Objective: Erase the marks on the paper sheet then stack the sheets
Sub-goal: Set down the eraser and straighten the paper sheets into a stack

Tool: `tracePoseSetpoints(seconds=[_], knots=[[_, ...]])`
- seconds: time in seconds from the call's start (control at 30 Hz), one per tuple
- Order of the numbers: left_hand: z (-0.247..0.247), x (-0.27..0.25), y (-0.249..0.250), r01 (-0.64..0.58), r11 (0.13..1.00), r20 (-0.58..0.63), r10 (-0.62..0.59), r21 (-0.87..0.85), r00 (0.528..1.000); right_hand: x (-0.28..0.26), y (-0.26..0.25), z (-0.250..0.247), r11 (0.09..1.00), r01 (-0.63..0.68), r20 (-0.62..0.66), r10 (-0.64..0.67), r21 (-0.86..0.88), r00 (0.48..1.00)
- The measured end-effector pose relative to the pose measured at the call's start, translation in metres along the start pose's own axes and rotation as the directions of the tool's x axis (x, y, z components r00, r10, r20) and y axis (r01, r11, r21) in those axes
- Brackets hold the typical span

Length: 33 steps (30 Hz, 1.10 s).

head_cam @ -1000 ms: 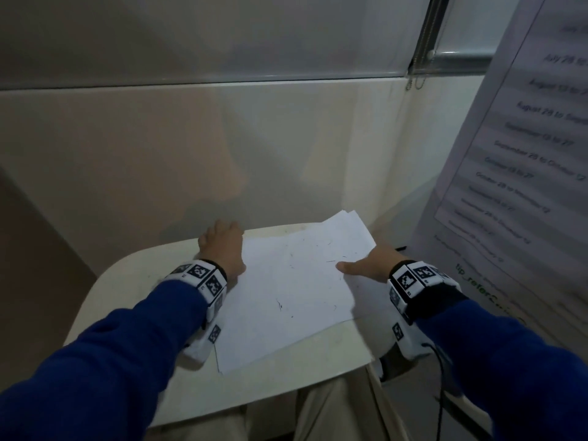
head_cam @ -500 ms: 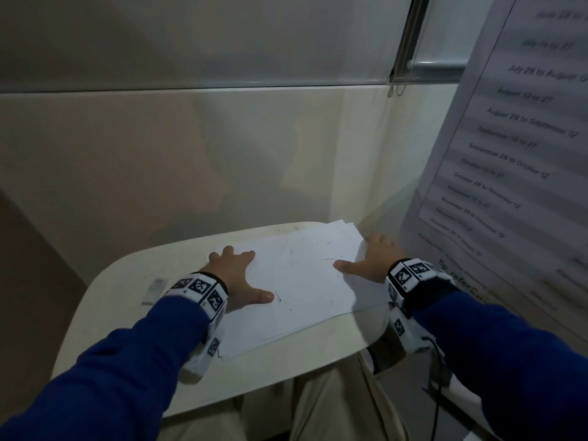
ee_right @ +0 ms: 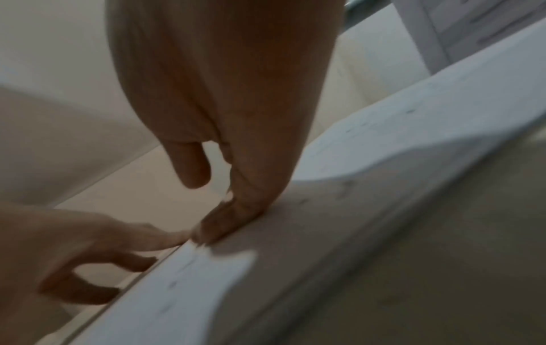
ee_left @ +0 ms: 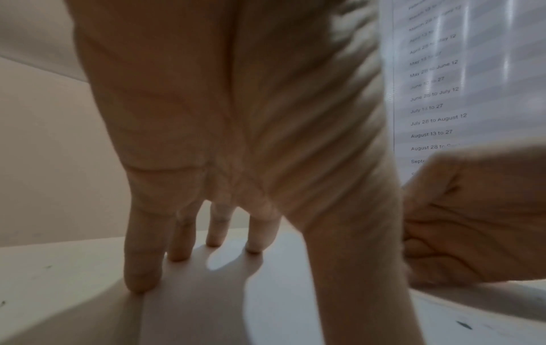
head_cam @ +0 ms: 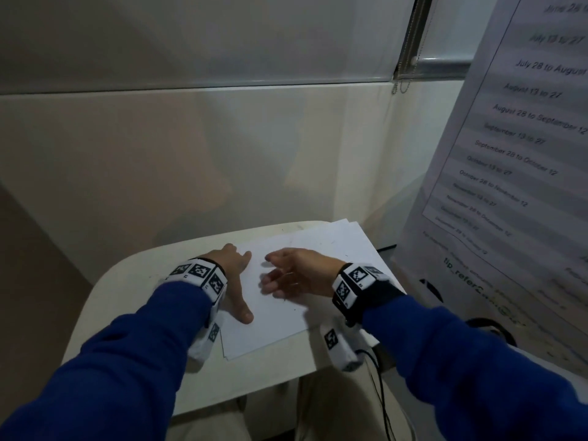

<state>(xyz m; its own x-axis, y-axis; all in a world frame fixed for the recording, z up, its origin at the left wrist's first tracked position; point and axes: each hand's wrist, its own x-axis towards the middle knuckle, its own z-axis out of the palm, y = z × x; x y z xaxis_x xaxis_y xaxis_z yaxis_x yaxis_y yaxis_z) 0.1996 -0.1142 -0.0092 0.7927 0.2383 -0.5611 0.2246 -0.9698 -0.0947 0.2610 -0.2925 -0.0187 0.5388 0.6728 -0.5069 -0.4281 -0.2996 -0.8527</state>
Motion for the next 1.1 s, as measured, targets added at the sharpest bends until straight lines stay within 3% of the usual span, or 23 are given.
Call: tracePoseSetpoints(seconds=[0.07, 0.1, 0.17, 0.23, 0.27, 0.3, 0.37, 0.4, 0.47, 0.5, 0.57, 0.63, 0.7, 0.73, 0.8, 0.83, 0.9, 0.93, 1.03, 1.07, 1.1], knots=[[0.0, 0.003, 0.003, 0.0, 1.0, 0.016, 0.0, 0.008, 1.0, 0.009, 0.012, -0.018, 0.997, 0.076, -0.161, -0.077, -0.012, 0.984], [0.0, 0.005, 0.003, 0.002, 1.0, 0.021, -0.003, 0.011, 1.0, 0.014, 0.017, -0.037, 0.987, 0.126, -0.29, -0.15, -0.099, 0.945], [0.001, 0.005, 0.004, 0.006, 1.0, 0.028, -0.006, 0.023, 1.0, 0.009, 0.022, -0.075, 0.941, 0.113, -0.525, -0.275, -0.319, 0.806], [0.0, 0.004, 0.004, 0.006, 0.999, 0.037, -0.008, 0.039, 0.999, -0.006, 0.02, -0.093, 0.899, 0.086, -0.603, -0.357, -0.43, 0.713], [-0.001, 0.004, 0.005, 0.005, 0.999, 0.038, -0.007, 0.048, 0.999, -0.015, 0.017, -0.089, 0.895, 0.115, -0.577, -0.371, -0.431, 0.728], [-0.001, 0.004, 0.005, 0.005, 0.999, 0.037, -0.007, 0.054, 0.999, -0.022, 0.013, -0.079, 0.909, 0.165, -0.507, -0.357, -0.384, 0.784], [-0.002, 0.005, 0.007, 0.007, 0.998, 0.027, -0.009, 0.058, 1.0, -0.032, 0.006, -0.042, 0.96, 0.182, -0.232, -0.23, -0.213, 0.945], [-0.001, 0.004, 0.009, 0.012, 0.998, 0.018, -0.013, 0.061, 1.0, -0.035, 0.007, -0.02, 0.98, 0.111, -0.073, -0.125, -0.166, 0.99], [0.0, 0.002, 0.011, 0.026, 0.997, -0.004, -0.025, 0.075, 1.0, -0.029, 0.017, 0.01, 0.989, -0.021, 0.108, 0.037, -0.148, 0.993], [0.0, 0.002, 0.011, 0.028, 0.997, -0.01, -0.027, 0.076, 1.0, -0.022, 0.023, 0.015, 0.986, -0.036, 0.082, 0.05, -0.164, 0.995], [0.0, 0.002, 0.01, 0.024, 0.997, 0.0, -0.024, 0.07, 1.0, -0.008, 0.032, 0.003, 0.975, 0.026, -0.081, -0.045, -0.221, 0.996], [-0.002, 0.001, 0.01, 0.022, 0.997, 0.021, -0.024, 0.069, 0.999, -0.007, 0.034, -0.027, 0.926, 0.09, -0.313, -0.214, -0.366, 0.925], [-0.002, 0.0, 0.011, 0.022, 0.997, 0.028, -0.024, 0.074, 0.999, -0.017, 0.032, -0.055, 0.822, 0.057, -0.449, -0.366, -0.567, 0.815], [-0.001, -0.001, 0.012, 0.019, 0.996, 0.025, -0.021, 0.087, 0.999, -0.026, 0.031, -0.059, 0.768, 0.067, -0.429, -0.425, -0.637, 0.797], [0.0, -0.003, 0.012, 0.012, 0.993, 0.007, -0.013, 0.122, 1.0, -0.042, 0.028, -0.038, 0.611, 0.153, -0.204, -0.474, -0.776, 0.857], [0.001, -0.004, 0.012, 0.009, 0.991, -0.005, -0.009, 0.133, 1.0, -0.047, 0.028, -0.017, 0.492, 0.192, -0.044, -0.427, -0.849, 0.903], [-0.001, -0.008, 0.013, 0.013, 0.99, -0.012, -0.012, 0.143, 1.0, -0.047, 0.036, 0.025, 0.136, 0.263, 0.223, -0.254, -0.955, 0.941], [-0.003, -0.01, 0.014, 0.016, 0.989, -0.003, -0.016, 0.145, 1.0, -0.045, 0.041, 0.039, -0.003, 0.286, 0.282, -0.184, -0.958, 0.942], [-0.006, -0.01, 0.012, 0.007, 0.992, 0.015, -0.009, 0.127, 1.0, -0.042, 0.046, 0.031, -0.156, 0.166, 0.177, -0.061, -0.974, 0.982], [-0.005, -0.01, 0.01, -0.002, 0.992, 0.012, 0.0, 0.125, 1.0, -0.042, 0.044, 0.014, -0.189, 0.063, 0.077, -0.067, -0.98, 0.995], [-0.003, -0.01, 0.009, -0.008, 0.992, 0.008, 0.007, 0.124, 1.0, -0.045, 0.041, -0.003, -0.162, -0.061, -0.045, -0.1, -0.985, 0.994]])
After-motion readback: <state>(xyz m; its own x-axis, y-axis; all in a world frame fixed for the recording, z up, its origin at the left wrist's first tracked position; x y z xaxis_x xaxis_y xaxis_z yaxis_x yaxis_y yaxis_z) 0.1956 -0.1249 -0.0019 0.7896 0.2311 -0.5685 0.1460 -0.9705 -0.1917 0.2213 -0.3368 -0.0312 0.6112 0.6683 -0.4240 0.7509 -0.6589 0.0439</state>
